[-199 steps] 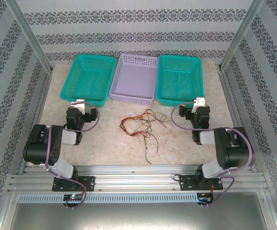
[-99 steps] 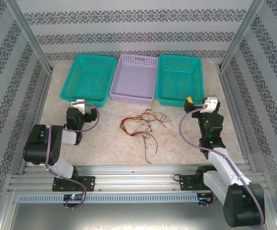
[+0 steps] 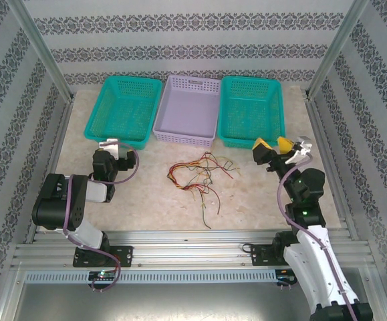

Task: Untangle the cables

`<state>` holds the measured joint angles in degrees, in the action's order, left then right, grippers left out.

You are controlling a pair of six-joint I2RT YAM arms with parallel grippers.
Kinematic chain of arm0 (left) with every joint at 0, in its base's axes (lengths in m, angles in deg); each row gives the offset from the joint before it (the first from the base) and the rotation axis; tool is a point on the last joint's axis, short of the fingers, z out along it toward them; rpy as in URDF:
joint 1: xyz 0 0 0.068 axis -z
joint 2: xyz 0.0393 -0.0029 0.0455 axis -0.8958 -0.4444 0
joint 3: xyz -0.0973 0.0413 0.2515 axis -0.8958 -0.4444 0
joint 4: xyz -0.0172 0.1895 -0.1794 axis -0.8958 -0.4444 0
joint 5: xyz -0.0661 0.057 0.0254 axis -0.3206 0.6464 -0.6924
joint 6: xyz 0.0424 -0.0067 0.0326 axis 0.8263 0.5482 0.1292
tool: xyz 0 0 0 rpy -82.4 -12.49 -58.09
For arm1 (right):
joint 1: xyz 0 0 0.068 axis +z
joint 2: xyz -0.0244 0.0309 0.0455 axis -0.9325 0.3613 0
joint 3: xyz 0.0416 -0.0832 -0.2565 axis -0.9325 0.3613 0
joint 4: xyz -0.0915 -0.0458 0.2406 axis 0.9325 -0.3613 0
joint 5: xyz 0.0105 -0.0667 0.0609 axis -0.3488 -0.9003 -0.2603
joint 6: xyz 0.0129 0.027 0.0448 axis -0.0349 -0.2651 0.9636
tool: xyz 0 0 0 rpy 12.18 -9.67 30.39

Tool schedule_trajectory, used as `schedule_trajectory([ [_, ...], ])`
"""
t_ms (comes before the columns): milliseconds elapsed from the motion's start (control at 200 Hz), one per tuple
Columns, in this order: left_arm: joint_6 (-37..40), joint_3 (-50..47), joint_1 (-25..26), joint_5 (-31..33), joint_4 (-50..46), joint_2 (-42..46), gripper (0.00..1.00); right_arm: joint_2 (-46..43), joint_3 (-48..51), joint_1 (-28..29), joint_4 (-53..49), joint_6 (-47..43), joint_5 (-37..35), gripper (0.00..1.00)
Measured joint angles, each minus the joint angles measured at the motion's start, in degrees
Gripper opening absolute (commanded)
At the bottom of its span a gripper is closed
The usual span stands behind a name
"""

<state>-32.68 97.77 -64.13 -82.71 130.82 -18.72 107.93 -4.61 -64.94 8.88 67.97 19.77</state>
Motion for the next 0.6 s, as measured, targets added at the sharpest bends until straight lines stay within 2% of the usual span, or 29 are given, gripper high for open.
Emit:
schedule_trajectory([
  [90,0.0,0.0,0.0,0.0,0.0,0.0,1.00,0.8,-1.4,2.0,-4.1,0.3,-1.8,0.98],
  [250,0.0,0.0,0.0,0.0,0.0,0.0,1.00,1.9,-2.9,9.6,-12.7,-3.2,-9.4,0.98],
  [400,0.0,0.0,0.0,0.0,0.0,0.0,1.00,6.7,-7.2,13.0,-19.4,-6.7,-13.8,0.98],
  [605,0.0,0.0,0.0,0.0,0.0,0.0,1.00,9.3,-8.9,16.7,-22.3,-10.4,-18.1,0.98],
])
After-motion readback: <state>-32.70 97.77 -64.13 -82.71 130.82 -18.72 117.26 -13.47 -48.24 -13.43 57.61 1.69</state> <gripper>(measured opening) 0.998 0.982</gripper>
